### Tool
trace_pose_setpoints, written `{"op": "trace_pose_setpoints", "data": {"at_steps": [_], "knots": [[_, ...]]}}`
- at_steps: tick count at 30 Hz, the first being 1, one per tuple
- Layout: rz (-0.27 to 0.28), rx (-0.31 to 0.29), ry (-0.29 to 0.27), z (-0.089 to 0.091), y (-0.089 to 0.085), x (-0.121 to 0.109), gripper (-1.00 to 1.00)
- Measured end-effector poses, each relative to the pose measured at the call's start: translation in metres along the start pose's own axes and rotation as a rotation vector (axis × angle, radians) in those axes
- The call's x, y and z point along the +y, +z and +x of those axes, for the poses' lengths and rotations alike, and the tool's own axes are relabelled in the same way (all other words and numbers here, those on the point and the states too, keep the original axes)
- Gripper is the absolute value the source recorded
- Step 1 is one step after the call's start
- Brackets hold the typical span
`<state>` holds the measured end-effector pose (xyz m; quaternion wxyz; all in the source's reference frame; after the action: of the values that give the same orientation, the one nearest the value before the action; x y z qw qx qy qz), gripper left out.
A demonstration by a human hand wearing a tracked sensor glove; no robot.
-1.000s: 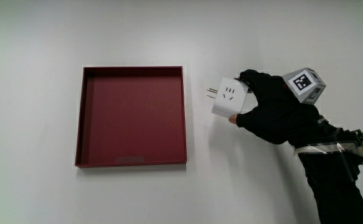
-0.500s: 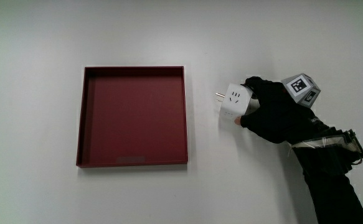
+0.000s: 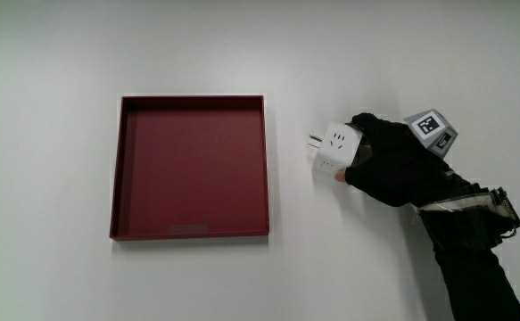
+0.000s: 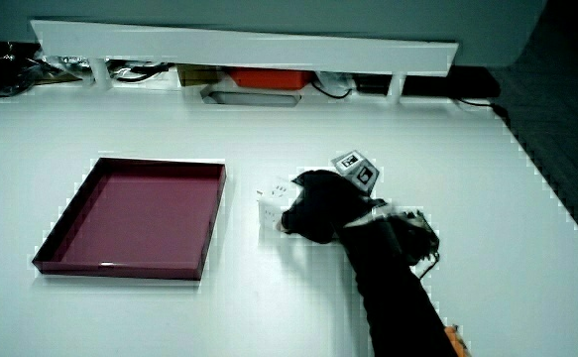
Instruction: Place socket
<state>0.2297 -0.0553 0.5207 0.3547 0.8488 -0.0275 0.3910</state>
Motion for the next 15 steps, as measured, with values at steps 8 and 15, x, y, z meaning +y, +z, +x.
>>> {"op": "trace_pose_setpoints", "data": {"at_steps": [8,15], "knots": [[-0.016,-0.087,-0.027,-0.002,-0.004,-0.004,-0.5],[-0.044,-0.284,-0.082,-0.019,-0.002,-0.037,-0.82]]}}
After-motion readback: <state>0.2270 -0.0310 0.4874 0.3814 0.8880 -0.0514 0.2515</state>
